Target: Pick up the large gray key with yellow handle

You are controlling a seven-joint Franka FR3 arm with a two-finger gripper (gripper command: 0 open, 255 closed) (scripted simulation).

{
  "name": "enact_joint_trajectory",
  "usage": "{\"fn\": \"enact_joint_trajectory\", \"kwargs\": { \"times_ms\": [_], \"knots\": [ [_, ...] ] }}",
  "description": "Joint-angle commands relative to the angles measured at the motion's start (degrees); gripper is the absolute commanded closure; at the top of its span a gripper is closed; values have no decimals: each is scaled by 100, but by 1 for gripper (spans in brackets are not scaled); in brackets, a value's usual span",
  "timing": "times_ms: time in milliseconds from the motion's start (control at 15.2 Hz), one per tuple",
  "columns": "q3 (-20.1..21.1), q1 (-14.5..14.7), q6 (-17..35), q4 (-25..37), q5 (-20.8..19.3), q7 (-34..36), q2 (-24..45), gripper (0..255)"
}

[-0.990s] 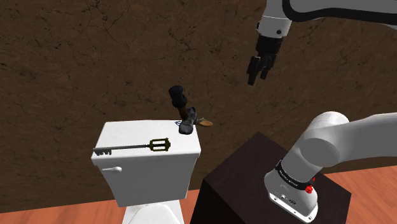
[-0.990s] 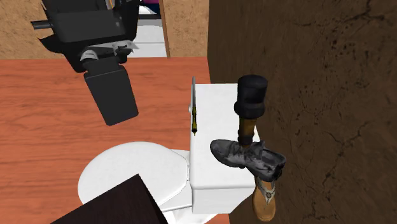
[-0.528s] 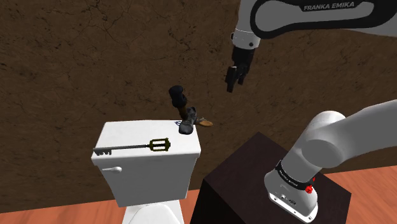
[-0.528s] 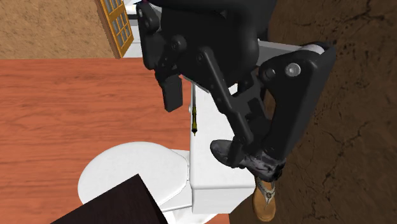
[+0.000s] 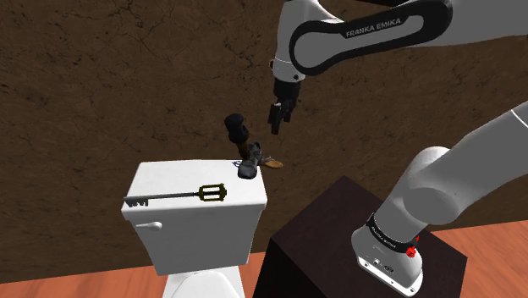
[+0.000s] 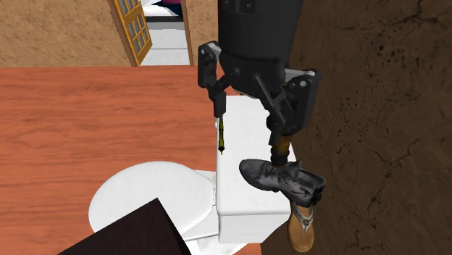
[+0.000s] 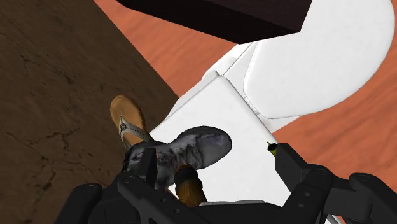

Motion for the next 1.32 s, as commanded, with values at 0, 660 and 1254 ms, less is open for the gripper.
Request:
{"fn": "enact_joint_trajectory", "kwargs": {
  "times_ms": [0, 660, 1254],
  "knots": [
    [80, 71, 273, 129, -23, -82, 383, 0],
    [494, 413, 1243, 1202, -406, -307, 2380, 0],
    [718, 879, 1631, 2561, -1019, -406, 4144, 0]
  ]
}}
